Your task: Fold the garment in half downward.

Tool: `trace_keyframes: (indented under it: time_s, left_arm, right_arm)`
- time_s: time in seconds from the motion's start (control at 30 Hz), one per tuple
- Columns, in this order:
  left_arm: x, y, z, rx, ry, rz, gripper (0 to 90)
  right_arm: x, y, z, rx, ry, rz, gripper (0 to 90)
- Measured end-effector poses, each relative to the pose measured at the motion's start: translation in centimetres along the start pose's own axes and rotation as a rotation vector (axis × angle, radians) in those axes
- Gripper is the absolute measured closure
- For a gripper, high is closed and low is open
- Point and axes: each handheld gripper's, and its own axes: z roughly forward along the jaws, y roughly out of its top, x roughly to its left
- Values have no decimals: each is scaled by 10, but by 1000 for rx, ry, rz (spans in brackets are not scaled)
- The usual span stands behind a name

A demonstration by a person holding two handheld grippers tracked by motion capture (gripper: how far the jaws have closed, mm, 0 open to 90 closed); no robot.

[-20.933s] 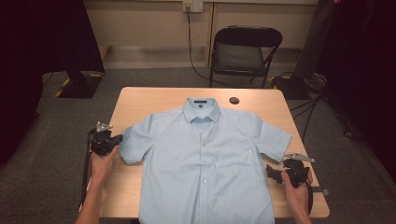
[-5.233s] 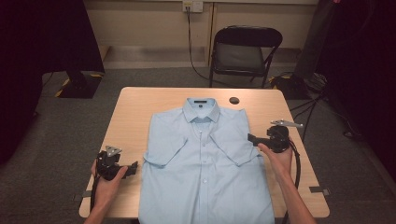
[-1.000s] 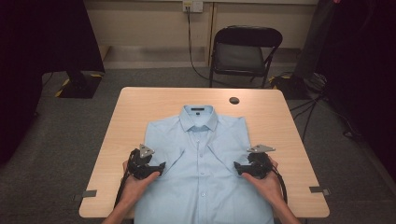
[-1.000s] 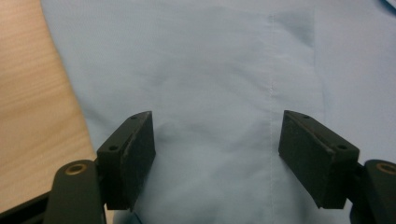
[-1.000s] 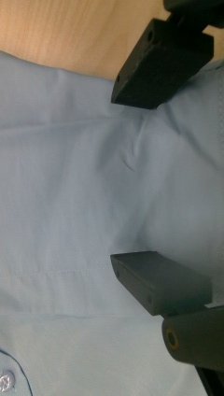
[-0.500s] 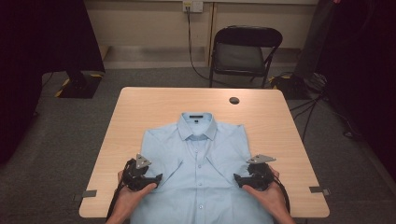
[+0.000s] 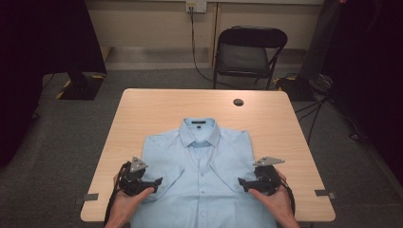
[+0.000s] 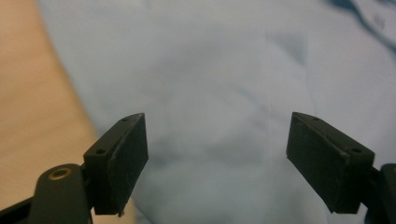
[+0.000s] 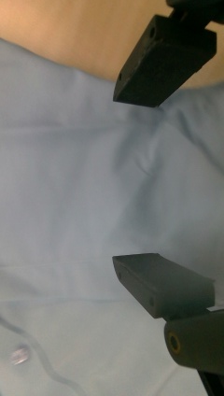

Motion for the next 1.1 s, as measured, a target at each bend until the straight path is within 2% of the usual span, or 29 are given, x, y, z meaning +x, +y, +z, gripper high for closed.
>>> trace_keyframes:
  time_s: [0.07, 0.1, 0.13, 0.17, 0.2, 0.27, 0.33, 0.4, 0.5, 0.63, 0.73, 0.87, 1.1]
  left_arm:
    - [5, 14, 0, -23, 9, -10, 210]
    - [7, 22, 2, -29, 9, -2, 240]
    - [8, 28, 5, -38, 26, 11, 254]
    - [8, 33, 10, -57, 61, 14, 270]
    - [10, 36, 16, -53, 67, 15, 282]
    - [15, 39, 31, -20, 56, -3, 278]
    - [18, 37, 45, 23, 64, 19, 279]
    - [20, 31, 56, 69, 58, 31, 279]
    - [24, 29, 61, 77, 48, 22, 277]
    - [23, 26, 60, 68, 39, 34, 265]
    - [24, 22, 60, 43, 28, 45, 255]
    - [20, 19, 56, 52, 26, 52, 255]
    - [11, 15, 49, 74, 40, 41, 249]
  right_arm:
    - [-4, 13, -7, -62, 14, -3, 197]
    - [-5, 20, -9, -97, 12, -10, 210]
    - [-6, 28, -10, -121, 15, -21, 225]
    - [-7, 35, -8, -137, 18, -33, 227]
    - [-7, 41, -4, -142, 13, -41, 228]
    - [-8, 50, 8, -134, 21, -52, 236]
    - [-9, 54, 24, -106, 16, -46, 245]
    - [-10, 52, 41, -51, 7, -50, 248]
    - [-14, 48, 55, -4, -2, -39, 247]
    - [-16, 45, 57, 11, -16, -43, 237]
    - [-13, 42, 56, 8, -46, -37, 232]
    - [-10, 39, 53, 16, -54, -28, 230]
    - [-1, 26, 42, 18, -48, -35, 227]
